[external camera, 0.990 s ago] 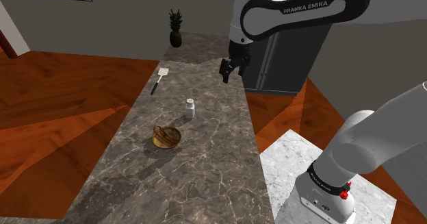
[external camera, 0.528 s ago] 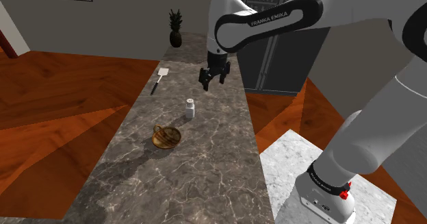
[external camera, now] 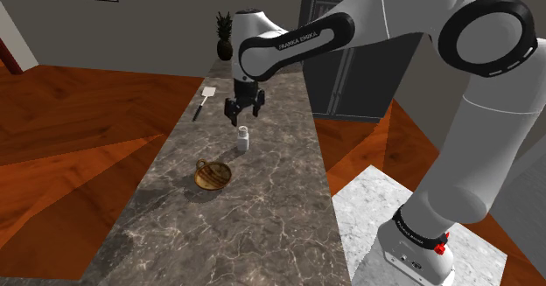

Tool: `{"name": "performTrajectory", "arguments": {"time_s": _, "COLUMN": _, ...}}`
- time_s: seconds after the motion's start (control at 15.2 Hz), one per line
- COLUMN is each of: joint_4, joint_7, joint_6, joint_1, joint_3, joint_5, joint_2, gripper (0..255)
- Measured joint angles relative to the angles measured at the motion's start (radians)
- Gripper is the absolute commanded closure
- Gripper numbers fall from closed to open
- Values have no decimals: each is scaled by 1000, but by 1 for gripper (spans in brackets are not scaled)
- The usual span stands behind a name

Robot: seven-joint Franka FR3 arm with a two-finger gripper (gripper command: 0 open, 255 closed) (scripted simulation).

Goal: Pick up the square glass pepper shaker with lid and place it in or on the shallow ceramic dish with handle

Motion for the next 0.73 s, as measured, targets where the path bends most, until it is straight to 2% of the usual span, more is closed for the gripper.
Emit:
{"name": "performTrajectory", "arguments": {"time_s": 0.46, "joint_4": -14, "joint_7": 16, "joint_6": 79, "joint_1": 10, "joint_3": -2, "joint_5": -18, "joint_2": 70, "gripper": 0}}
{"name": "performTrajectory", "arguments": {"time_s": 0.73, "joint_4": -20, "joint_7": 16, "joint_6": 95, "joint_1": 10, "joint_3": -3, "joint_5": -21, "joint_2": 79, "gripper": 0}}
